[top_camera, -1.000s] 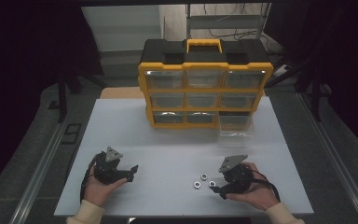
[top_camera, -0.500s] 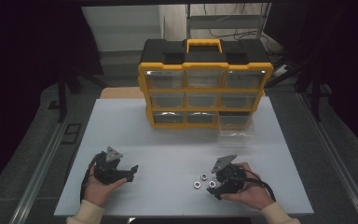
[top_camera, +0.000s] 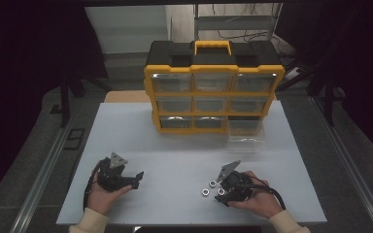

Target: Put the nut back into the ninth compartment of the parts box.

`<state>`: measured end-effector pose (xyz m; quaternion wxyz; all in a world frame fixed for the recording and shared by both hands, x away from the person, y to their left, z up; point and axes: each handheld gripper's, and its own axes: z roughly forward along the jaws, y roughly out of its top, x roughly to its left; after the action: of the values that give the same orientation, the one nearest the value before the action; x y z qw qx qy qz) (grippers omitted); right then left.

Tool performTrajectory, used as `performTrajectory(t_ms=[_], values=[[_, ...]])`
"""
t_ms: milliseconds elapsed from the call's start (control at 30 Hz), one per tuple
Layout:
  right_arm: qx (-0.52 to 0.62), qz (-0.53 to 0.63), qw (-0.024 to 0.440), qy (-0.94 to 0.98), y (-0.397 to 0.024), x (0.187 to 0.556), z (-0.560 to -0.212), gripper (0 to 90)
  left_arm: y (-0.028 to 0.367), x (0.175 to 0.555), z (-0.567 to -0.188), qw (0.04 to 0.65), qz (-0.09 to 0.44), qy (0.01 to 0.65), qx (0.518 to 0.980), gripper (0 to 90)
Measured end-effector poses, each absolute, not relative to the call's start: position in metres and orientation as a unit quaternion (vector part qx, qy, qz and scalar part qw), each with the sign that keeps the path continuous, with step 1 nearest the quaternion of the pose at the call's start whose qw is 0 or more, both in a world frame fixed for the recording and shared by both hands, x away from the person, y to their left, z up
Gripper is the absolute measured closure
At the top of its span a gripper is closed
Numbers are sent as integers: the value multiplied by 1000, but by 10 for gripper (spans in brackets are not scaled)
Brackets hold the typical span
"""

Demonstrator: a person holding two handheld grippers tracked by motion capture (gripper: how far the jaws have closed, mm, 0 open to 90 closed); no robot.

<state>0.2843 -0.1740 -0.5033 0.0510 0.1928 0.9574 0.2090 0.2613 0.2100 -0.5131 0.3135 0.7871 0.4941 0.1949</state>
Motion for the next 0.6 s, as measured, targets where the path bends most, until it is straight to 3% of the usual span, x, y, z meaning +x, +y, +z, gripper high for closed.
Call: performTrajectory(t_ms=[167, 467, 600], values=[[193, 202, 50, 959, -172, 285, -504, 514, 211, 261, -513, 313, 196, 495, 786, 72], [185, 203, 51, 960, -173, 284, -503, 690, 211, 261, -513, 313, 197, 495, 786, 72], [183, 203, 51, 960, -173, 284, -503, 698, 211, 261, -513, 313, 196, 495, 787, 72]])
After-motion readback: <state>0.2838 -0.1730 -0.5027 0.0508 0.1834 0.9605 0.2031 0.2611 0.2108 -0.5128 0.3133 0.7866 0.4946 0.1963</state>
